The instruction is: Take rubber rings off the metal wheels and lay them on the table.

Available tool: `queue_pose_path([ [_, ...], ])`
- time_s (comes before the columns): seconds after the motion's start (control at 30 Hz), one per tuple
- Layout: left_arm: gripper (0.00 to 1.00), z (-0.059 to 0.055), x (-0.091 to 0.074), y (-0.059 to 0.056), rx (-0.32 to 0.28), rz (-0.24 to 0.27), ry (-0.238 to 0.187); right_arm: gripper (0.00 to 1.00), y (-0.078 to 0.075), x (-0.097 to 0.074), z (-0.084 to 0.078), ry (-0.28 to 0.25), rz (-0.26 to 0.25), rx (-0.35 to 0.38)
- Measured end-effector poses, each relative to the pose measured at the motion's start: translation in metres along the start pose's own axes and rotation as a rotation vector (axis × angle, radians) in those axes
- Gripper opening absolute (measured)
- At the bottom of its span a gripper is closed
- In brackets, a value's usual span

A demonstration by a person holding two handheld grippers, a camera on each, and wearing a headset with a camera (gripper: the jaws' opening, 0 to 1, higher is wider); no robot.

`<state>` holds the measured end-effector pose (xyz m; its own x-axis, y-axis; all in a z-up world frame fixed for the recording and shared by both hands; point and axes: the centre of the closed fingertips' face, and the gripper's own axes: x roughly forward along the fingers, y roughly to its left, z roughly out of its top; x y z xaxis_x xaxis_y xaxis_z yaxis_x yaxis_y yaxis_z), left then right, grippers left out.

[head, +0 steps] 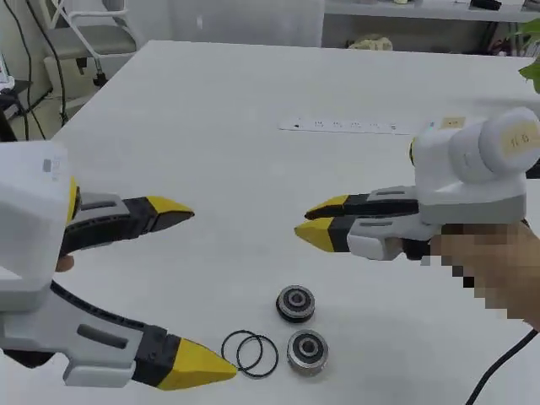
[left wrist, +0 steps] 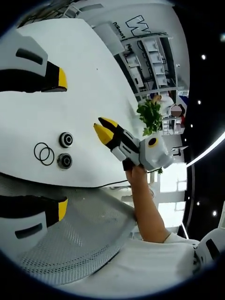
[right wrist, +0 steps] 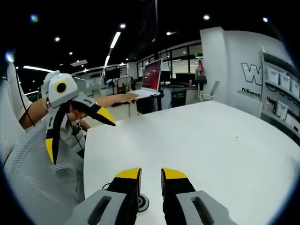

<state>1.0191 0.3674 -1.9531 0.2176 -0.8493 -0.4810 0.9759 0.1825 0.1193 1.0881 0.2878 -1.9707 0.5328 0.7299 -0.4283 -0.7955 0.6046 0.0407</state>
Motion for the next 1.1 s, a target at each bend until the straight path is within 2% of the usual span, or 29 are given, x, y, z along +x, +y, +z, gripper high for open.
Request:
queue_pose_path([
  [0.1, 0.88, 0.004, 0.001, 0.005, 0.012, 0.003, 0.000, 0.16, -0.007, -0.003, -0.003, 0.000, -0.007, -0.005],
  [0.17, 0.87, 0.013, 0.004, 0.012, 0.019, 0.002, -0.021, 0.16, -0.009, -0.005, -0.006, -0.003, -0.005, 0.001],
  [0.27, 0.84, 0.023, 0.010, 0.019, 0.047, 0.005, -0.029, 0.17, -0.011, -0.006, -0.016, -0.018, 0.000, 0.058],
  [0.33, 0.80, 0.028, 0.018, 0.026, 0.084, 0.016, -0.035, 0.16, -0.008, -0.004, -0.021, -0.039, 0.022, 0.129],
  [0.4, 0.75, 0.033, 0.028, 0.028, 0.093, 0.011, -0.047, 0.17, -0.009, -0.003, -0.027, -0.031, 0.025, 0.142],
  [0.53, 0.72, 0.046, 0.048, 0.031, 0.112, -0.006, -0.087, 0.18, -0.006, -0.001, -0.039, 0.009, 0.026, 0.128],
  [0.7, 0.67, 0.051, 0.066, 0.032, 0.121, -0.026, -0.103, 0.18, -0.001, 0.001, -0.049, 0.053, 0.035, 0.103],
  [0.77, 0.61, 0.049, 0.076, 0.036, 0.118, -0.009, -0.108, 0.18, -0.001, 0.001, -0.051, 0.061, 0.036, 0.098],
  [0.8, 0.58, 0.044, 0.082, 0.038, 0.129, 0.006, -0.092, 0.18, -0.001, 0.001, -0.053, 0.067, 0.036, 0.097],
  [0.87, 0.53, 0.039, 0.089, 0.036, 0.149, 0.007, -0.087, 0.18, -0.002, 0.001, -0.058, 0.083, 0.035, 0.094],
  [1.0, 0.48, 0.023, 0.100, 0.033, 0.135, 0.010, -0.075, 0.17, -0.001, 0.000, -0.068, 0.118, 0.041, 0.086],
  [1.07, 0.46, 0.011, 0.106, 0.028, 0.052, -0.001, -0.077, 0.16, -0.001, 0.001, -0.074, 0.134, 0.042, 0.087],
  [1.1, 0.46, 0.004, 0.108, 0.025, 0.030, -0.016, -0.066, 0.17, 0.000, 0.002, -0.077, 0.143, 0.048, 0.091],
])
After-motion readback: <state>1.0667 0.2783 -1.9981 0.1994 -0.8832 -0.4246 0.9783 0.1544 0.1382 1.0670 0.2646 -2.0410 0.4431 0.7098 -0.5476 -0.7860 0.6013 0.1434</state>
